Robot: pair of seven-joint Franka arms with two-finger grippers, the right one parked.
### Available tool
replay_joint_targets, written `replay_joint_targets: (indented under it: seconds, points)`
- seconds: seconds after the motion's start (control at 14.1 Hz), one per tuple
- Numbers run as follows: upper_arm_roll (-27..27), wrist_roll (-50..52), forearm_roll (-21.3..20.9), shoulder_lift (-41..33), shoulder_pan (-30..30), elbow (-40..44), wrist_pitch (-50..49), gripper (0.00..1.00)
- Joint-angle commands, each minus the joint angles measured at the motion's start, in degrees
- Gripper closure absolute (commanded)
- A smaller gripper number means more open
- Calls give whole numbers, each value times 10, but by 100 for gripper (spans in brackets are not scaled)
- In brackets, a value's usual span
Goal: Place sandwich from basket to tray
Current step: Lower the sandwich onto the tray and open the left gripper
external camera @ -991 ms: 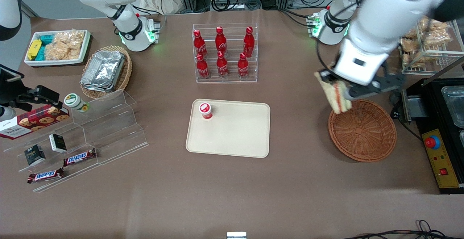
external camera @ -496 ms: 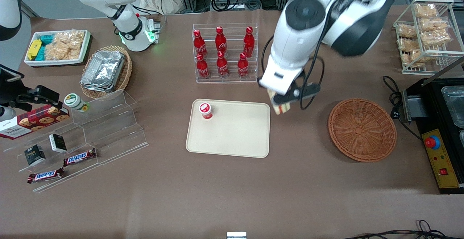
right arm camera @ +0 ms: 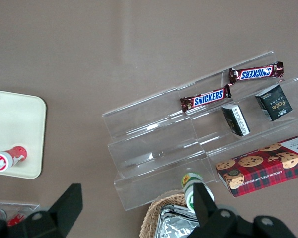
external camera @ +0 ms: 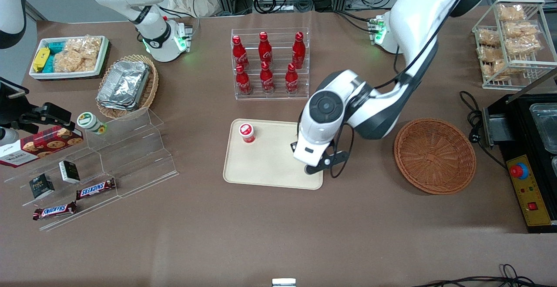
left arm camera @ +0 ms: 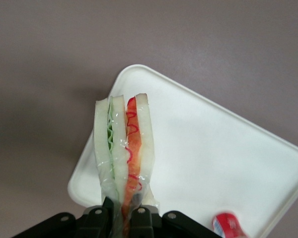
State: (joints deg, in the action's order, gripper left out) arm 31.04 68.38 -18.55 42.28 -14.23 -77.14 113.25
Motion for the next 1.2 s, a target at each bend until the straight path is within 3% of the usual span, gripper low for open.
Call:
replay_joint_targets:
  seconds: [0.0,0.35,0.42,0.5,0.57,0.64,0.78,1.13]
  points:
    - [-1,25,-22,46,-12,17,28,100]
    - [-2,25,-42,82,-13,18,55,100]
    - [-4,24,-42,84,-13,18,64,94]
    - [-4,24,-40,84,-9,18,70,66]
    - [-4,20,-36,83,-7,19,70,22]
    - [-4,25,-36,81,-7,19,69,2]
    - [-4,44,-37,72,-7,23,62,0]
    - [-8,92,-38,-53,23,23,-12,0]
